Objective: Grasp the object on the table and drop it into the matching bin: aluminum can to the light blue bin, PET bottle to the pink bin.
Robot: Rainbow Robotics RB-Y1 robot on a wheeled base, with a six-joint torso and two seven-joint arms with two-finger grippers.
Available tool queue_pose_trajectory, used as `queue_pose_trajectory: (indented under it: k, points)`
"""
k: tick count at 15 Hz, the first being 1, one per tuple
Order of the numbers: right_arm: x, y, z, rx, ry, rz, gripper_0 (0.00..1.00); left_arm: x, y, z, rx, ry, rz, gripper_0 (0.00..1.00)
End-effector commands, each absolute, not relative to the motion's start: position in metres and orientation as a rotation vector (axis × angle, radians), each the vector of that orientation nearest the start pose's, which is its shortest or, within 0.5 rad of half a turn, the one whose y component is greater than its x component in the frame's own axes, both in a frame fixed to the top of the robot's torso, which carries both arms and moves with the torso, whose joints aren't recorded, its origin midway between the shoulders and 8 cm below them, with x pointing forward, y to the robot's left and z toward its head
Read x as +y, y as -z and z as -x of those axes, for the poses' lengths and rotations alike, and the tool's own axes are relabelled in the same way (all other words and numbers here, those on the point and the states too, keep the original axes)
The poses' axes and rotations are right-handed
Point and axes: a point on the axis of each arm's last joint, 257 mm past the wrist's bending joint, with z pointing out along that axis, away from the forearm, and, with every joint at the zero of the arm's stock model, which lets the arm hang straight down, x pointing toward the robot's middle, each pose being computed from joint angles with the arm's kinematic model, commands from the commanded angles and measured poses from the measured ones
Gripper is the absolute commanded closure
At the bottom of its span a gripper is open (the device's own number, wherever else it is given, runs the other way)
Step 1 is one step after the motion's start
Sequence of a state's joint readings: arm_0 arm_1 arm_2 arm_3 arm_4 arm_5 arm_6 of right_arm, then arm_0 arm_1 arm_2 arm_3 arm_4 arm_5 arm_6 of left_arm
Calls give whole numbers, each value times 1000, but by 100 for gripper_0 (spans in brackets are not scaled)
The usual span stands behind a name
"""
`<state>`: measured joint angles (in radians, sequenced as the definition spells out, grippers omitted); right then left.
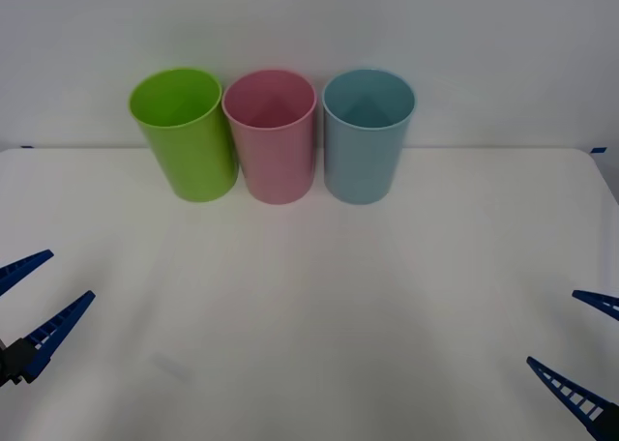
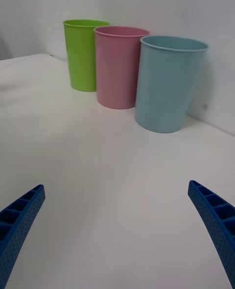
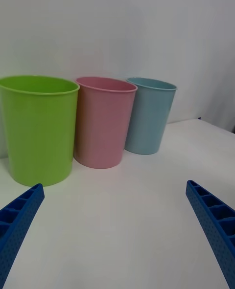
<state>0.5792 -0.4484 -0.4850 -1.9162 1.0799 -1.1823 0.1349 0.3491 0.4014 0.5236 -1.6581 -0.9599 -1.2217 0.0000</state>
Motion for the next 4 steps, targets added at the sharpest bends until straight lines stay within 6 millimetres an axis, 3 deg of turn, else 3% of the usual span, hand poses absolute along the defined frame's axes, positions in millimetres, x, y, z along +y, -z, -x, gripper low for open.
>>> queue_pose_trajectory:
  k: [1, 4]
  points:
    - [-300, 199, -281, 1561, -393, 783, 0, 330, 169, -342, 1441, 567, -465, 0]
    - [-300, 199, -281, 1561, -393, 783, 0, 330, 169, -342, 1441, 567, -465, 0]
